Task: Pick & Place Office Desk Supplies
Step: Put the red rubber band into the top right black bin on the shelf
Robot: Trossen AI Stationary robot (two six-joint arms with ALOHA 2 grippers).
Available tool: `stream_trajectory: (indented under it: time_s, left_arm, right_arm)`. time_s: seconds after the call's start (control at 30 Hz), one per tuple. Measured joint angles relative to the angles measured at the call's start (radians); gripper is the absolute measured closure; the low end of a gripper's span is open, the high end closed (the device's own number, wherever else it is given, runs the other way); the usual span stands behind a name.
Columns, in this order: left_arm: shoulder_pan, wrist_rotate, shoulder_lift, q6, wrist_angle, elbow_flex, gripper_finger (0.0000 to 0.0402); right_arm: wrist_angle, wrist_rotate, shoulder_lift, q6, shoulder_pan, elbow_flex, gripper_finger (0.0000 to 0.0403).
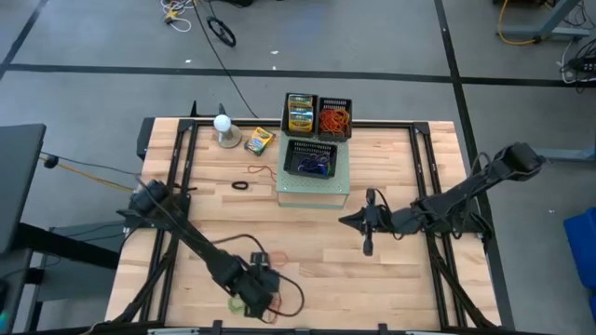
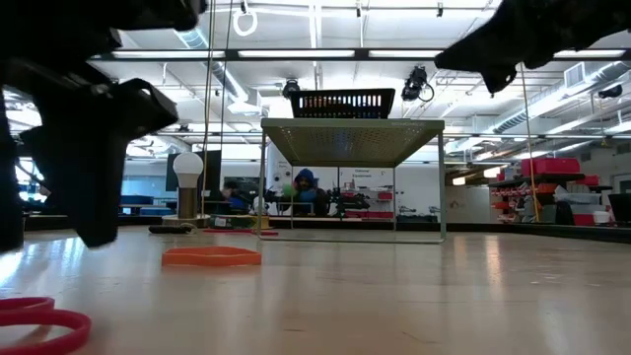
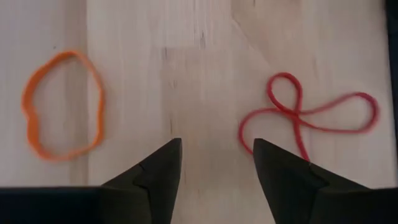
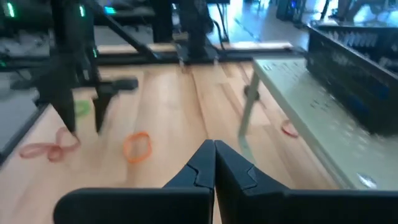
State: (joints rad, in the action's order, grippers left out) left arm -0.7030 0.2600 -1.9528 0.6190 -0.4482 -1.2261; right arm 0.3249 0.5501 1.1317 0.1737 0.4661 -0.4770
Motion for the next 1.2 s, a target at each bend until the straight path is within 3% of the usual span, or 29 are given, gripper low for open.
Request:
stream_trajectory:
  time_s: [0.23, 0.63, 0.7, 1.0, 1.2]
  left_arm:
    - [-0.005, -0.024, -0.126, -0.021, -0.02, -0.145, 0.0245]
    - [-0.011, -0.06, -0.147, -0.038, -0.079, -0.174, 0.0389]
    - [-0.012, -0.047, -0.139, -0.049, -0.115, -0.183, 0.0395]
    - [-0.024, 0.212, 0.024, -0.07, -0.184, -0.177, 0.0398]
    - [0.002, 0.404, 0.075, -0.117, -0.148, -0.176, 0.0398]
  right_arm:
    - [0.072, 0.001, 0.03, -0.02, 0.043, 0.0, 0.0398]
    - [0.1, 0.051, 0.035, -0.033, 0.106, 0.0, 0.0398]
    - [0.107, 0.051, 0.035, -0.033, 0.111, 0.0, 0.0398]
    - [0.12, 0.051, 0.047, 0.004, 0.143, 0.0, 0.0398]
    - [0.215, 0.021, 0.13, 0.039, 0.128, -0.002, 0.0397]
